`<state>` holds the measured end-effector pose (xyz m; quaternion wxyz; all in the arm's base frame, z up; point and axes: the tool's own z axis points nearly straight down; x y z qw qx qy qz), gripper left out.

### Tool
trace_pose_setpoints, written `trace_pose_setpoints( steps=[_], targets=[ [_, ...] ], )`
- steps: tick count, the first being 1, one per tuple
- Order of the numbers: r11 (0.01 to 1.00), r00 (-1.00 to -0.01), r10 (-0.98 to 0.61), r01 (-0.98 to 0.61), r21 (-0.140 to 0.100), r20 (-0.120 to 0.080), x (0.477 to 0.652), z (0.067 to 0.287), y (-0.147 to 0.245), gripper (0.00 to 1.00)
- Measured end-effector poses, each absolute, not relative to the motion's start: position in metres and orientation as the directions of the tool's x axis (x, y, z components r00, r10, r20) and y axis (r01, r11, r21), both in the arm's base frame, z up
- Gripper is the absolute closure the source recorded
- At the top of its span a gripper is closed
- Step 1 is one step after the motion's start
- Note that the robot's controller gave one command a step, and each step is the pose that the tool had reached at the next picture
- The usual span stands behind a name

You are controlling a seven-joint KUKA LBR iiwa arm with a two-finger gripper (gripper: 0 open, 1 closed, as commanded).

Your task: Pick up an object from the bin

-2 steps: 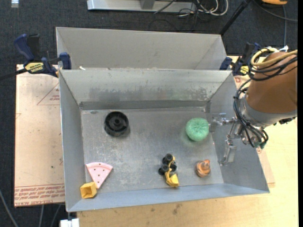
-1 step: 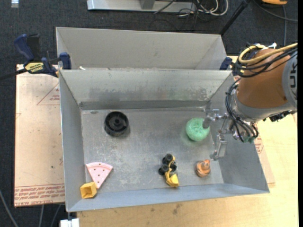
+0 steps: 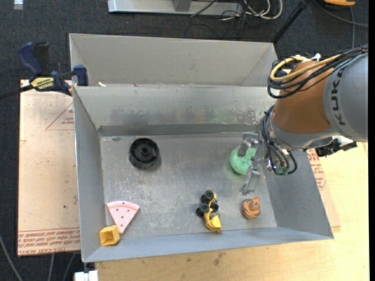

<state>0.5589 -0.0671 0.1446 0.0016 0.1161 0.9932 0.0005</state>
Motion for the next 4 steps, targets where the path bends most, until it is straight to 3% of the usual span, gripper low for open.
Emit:
trace_pose_setpoints(
  steps=[1, 3, 4],
  targets=[
    [0.958, -0.958, 0.288, 0.288, 0.0, -0.001, 0.563, 0.109, -0.077, 1.0],
    [0.969, -0.969, 0.246, 0.246, 0.001, 0.0, 0.564, 0.12, -0.094, 1.0],
    [0.925, -0.925, 0.38, 0.38, 0.002, -0.002, 0.567, 0.132, -0.088, 0.0]
  ],
)
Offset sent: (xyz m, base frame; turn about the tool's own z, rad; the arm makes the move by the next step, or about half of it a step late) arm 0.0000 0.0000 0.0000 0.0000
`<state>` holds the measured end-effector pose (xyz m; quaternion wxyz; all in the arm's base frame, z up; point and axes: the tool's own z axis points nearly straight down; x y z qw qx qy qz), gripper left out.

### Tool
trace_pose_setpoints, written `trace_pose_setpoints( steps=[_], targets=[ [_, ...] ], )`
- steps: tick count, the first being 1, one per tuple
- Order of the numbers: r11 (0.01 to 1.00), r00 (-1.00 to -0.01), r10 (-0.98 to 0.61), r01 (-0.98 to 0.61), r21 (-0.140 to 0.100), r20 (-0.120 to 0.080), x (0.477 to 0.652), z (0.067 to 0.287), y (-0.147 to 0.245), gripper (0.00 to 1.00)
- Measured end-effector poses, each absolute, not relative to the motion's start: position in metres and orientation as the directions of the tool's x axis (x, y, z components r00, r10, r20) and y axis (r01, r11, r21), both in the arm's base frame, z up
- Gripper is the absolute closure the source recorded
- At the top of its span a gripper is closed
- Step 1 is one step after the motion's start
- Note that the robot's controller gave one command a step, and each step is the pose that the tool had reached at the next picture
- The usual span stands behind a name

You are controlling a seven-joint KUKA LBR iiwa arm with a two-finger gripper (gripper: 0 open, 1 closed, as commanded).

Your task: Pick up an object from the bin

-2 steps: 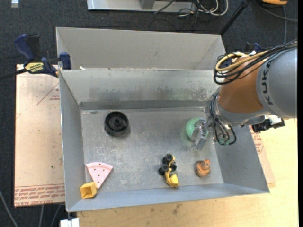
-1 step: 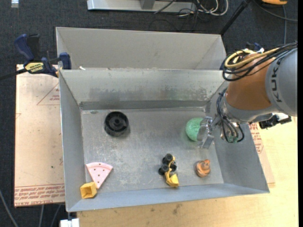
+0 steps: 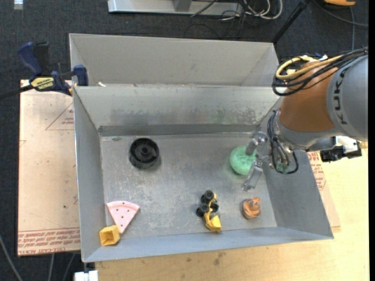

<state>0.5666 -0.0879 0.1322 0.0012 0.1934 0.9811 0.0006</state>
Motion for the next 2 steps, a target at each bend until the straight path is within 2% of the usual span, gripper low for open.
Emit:
trace_pose_setpoints(
  steps=[1, 2],
  targets=[
    [0.926, -0.926, 0.379, 0.379, 0.001, -0.002, 0.567, 0.133, -0.088, 0.0],
    [0.964, -0.964, 0.266, 0.266, 0.001, -0.003, 0.582, 0.089, -0.088, 1.0]
  ],
)
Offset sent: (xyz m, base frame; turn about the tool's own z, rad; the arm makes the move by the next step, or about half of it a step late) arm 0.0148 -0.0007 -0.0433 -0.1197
